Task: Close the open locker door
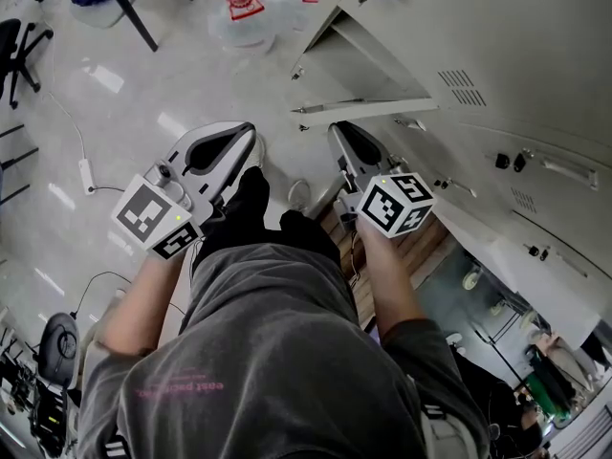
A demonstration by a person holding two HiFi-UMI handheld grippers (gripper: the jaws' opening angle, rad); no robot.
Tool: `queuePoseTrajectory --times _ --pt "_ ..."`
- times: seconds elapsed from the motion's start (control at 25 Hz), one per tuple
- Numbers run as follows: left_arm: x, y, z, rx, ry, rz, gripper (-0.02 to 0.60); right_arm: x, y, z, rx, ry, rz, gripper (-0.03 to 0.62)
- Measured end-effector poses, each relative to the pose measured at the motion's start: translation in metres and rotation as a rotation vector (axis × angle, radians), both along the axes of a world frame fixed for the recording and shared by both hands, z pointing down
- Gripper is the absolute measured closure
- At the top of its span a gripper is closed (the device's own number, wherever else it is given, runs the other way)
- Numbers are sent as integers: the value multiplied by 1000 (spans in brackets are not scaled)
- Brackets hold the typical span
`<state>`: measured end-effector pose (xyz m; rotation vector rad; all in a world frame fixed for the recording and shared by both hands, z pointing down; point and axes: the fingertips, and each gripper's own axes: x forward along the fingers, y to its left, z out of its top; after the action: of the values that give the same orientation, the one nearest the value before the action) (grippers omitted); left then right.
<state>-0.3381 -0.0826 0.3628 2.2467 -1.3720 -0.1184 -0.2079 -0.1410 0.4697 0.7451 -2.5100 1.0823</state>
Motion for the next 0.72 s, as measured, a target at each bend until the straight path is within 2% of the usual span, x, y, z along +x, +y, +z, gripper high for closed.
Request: queuePoseTrajectory --times 0.72 --pt "-39 -33 12 1 48 -1 568 -28 -42 3 21 52 43 531"
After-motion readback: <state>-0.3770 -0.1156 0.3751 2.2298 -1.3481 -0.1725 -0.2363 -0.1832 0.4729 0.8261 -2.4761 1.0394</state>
